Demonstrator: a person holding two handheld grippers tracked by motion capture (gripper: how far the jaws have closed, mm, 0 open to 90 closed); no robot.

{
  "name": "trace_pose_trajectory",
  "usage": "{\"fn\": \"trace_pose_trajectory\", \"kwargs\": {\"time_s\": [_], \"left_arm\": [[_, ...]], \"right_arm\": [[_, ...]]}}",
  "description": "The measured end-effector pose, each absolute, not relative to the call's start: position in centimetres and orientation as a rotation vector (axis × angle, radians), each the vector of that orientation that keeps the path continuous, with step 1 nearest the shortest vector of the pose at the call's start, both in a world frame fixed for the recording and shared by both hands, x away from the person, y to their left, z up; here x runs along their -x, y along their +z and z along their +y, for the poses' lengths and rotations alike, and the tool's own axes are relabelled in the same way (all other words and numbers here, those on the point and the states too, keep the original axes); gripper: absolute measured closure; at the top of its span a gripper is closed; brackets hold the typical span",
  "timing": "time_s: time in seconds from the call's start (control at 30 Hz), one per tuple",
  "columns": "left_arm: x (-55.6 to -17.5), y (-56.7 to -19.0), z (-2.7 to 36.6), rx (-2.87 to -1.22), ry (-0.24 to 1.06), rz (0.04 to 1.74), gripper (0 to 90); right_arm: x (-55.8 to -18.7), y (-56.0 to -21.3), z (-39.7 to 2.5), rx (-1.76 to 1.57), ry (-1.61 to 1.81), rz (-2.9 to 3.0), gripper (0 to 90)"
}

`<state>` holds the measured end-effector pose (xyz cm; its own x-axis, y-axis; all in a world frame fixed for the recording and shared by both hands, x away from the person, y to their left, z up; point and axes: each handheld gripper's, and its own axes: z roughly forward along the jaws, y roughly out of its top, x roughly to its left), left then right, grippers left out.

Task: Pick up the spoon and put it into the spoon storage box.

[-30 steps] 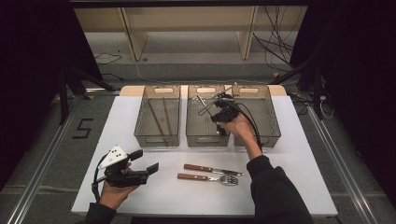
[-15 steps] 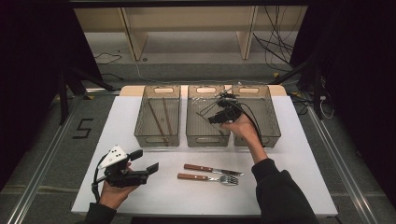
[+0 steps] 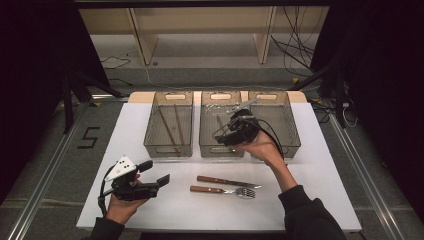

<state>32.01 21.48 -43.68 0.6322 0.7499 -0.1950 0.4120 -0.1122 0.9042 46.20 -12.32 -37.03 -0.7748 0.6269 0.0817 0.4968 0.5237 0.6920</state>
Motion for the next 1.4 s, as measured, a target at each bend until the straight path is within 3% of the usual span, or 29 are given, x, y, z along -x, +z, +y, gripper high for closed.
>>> {"fn": "trace_pose_trajectory", "kwargs": {"time_s": [0.77, 1.4], "left_arm": [[-31.9, -43.7, 21.5, -1.736, 0.381, 0.951, 15.6], [-32.0, -43.7, 21.5, -1.730, 0.380, 0.953, 15.6]], "right_arm": [[-41.2, -39.0, -12.3, -0.825, 1.068, 2.694, 27.9], [-39.8, -40.6, -10.9, -0.749, 0.978, 2.788, 26.0]]}}
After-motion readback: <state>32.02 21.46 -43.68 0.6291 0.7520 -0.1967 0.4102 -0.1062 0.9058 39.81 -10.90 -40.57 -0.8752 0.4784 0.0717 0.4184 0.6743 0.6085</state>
